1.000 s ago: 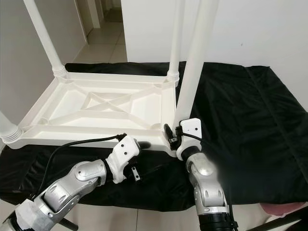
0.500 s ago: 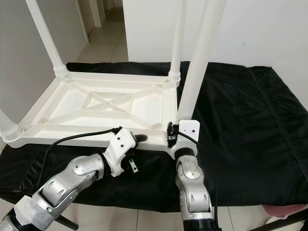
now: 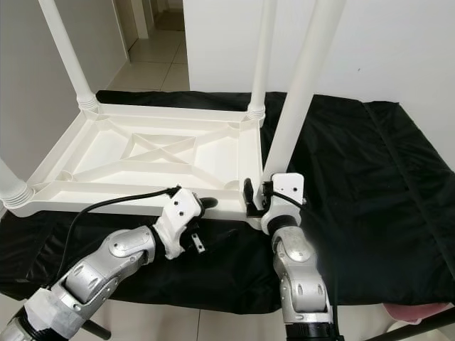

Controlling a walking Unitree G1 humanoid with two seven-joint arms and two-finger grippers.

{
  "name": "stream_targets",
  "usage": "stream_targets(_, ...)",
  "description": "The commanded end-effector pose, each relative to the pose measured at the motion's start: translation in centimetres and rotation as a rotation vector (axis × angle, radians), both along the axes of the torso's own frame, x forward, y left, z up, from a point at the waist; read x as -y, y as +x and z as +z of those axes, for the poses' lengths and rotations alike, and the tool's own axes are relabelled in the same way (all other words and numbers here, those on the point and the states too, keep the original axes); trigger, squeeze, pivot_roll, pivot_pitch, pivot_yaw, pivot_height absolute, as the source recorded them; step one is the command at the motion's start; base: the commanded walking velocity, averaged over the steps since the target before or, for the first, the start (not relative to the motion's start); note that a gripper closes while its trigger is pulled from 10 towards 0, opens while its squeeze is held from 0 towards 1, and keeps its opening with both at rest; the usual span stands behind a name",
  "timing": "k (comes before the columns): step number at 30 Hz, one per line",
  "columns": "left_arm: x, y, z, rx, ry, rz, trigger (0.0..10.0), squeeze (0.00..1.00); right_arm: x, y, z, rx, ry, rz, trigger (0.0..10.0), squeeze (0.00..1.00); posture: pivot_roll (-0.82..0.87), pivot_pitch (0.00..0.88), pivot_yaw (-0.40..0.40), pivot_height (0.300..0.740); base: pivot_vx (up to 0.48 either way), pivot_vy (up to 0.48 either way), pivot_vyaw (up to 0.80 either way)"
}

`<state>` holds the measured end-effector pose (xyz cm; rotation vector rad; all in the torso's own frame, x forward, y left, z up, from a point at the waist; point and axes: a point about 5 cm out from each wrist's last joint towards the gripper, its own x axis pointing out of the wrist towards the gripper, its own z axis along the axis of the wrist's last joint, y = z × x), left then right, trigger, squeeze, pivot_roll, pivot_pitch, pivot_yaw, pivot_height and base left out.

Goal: Building children table

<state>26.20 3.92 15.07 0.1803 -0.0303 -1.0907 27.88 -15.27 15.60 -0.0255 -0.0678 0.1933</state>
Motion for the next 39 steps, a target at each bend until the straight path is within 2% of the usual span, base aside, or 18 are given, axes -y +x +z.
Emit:
stream_targets(1, 0.3, -0.2, -0.1, 0.004, 0.022, -0.096, 10.0, 0.00, 0.0, -0.2, 0.2, 0.012, 0.010, 0.073, 10.0, 0.00, -0.15, 0.008, -0.012, 0.740, 0.000, 0.000, 0.00)
stream_targets(4, 0.3, -0.2, -0.1, 0.004, 0.019, -0.098, 10.0, 0.00, 0.2, -0.2, 0.2, 0.010, 0.005, 0.093, 10.0, 0.00, -0.15, 0.008, -0.012, 0.740, 0.000, 0.000, 0.00)
stream_targets(8, 0.2, -0.1, 0.0, 0.006, 0.020, -0.103, 10.0, 0.00, 1.1, -0.1, -0.3, -0.002, -0.014, 0.200, 10.0, 0.00, -0.16, 0.014, -0.011, 0.740, 0.000, 0.000, 0.00)
stream_targets(15, 0.2, -0.5, -0.1, 0.001, 0.012, -0.112, 10.0, 0.00, 1.7, 0.4, -0.7, -0.012, -0.065, 0.328, 10.0, 0.00, -0.15, 0.015, 0.000, 0.740, 0.000, 0.000, 0.00)
stream_targets(22, 0.0, -0.4, 0.0, 0.007, 0.012, -0.104, 10.0, 0.00, 2.3, 1.5, -0.6, -0.007, -0.087, 0.326, 10.0, 0.00, -0.13, 0.027, 0.013, 0.740, 0.000, 0.000, 0.00)
stream_targets(28, -0.3, -0.5, -0.1, 0.008, 0.017, -0.099, 10.0, 0.00, 2.6, 1.6, -1.0, -0.013, -0.098, 0.328, 10.0, 0.00, -0.13, 0.024, 0.033, 0.740, 0.000, 0.000, 0.00)
stream_targets(39, 0.0, -0.2, -0.1, 0.030, 0.034, -0.108, 10.0, 0.00, 2.9, 1.9, -1.2, -0.006, -0.138, 0.405, 10.0, 0.00, -0.14, 0.017, 0.045, 0.740, 0.000, 0.000, 0.00)
